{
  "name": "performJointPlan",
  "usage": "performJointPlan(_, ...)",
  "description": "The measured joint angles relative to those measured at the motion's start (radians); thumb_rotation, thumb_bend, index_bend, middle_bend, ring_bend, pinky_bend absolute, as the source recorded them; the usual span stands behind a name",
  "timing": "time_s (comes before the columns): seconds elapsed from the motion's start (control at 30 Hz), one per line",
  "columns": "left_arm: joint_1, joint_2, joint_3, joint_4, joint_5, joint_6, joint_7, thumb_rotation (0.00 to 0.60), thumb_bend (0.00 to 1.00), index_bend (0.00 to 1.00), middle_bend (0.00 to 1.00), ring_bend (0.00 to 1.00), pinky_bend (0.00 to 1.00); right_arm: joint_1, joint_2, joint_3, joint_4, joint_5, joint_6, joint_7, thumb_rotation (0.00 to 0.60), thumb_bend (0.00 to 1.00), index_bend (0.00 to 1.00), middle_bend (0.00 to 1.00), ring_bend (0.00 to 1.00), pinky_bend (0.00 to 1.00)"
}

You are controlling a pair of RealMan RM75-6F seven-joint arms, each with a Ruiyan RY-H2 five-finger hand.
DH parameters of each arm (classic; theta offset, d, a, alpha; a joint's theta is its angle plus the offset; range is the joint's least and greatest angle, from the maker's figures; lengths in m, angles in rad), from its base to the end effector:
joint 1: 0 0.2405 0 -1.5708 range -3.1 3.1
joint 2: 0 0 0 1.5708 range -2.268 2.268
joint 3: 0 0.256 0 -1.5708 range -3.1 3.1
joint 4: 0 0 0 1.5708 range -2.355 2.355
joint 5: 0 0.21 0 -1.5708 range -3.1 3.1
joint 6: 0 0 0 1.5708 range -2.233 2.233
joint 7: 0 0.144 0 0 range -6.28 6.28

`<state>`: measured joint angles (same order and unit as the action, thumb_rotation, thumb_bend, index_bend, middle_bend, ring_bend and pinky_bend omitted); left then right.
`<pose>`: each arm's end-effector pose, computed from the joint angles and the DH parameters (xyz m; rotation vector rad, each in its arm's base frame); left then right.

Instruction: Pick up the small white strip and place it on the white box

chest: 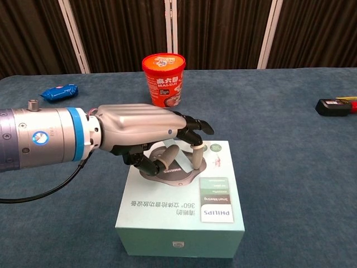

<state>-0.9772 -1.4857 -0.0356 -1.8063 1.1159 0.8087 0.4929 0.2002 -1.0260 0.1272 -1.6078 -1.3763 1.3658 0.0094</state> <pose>-0.0552 0.2688 -0.0470 -2.4461 -0.7755 -0.8861 -0.3087 -0.2337 0.1940 1.3759 -0.8508 0.8658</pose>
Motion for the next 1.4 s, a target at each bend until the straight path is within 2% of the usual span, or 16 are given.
performJointPlan(0.53, 0.016, 0.018, 0.018, -0.003, 0.031, 0.010, -0.023, 0.600, 0.93, 0.35, 0.00, 0.00, 0.00, -0.002, 0.004, 0.005, 0.002, 0.000, -0.005, 0.009, 0.600, 0.00, 0.00, 0.00, 0.00, 0.00)
performJointPlan(0.87, 0.029, 0.035, 0.007, -0.023, 0.055, 0.033, -0.048, 0.600, 0.93, 0.35, 0.00, 0.00, 0.00, -0.004, 0.006, 0.008, 0.002, 0.001, -0.005, 0.013, 0.600, 0.00, 0.00, 0.00, 0.00, 0.00)
performJointPlan(1.17, 0.038, 0.033, 0.029, -0.010, 0.061, 0.015, -0.057, 0.600, 0.93, 0.35, 0.00, 0.00, 0.00, -0.005, 0.008, 0.010, -0.002, -0.001, -0.004, 0.012, 0.600, 0.00, 0.00, 0.00, 0.00, 0.00)
performJointPlan(1.4, 0.045, 0.032, 0.019, -0.013, 0.080, 0.033, -0.066, 0.600, 0.93, 0.35, 0.00, 0.00, 0.00, -0.007, 0.010, 0.011, -0.003, -0.001, -0.002, 0.014, 0.600, 0.00, 0.00, 0.00, 0.00, 0.00)
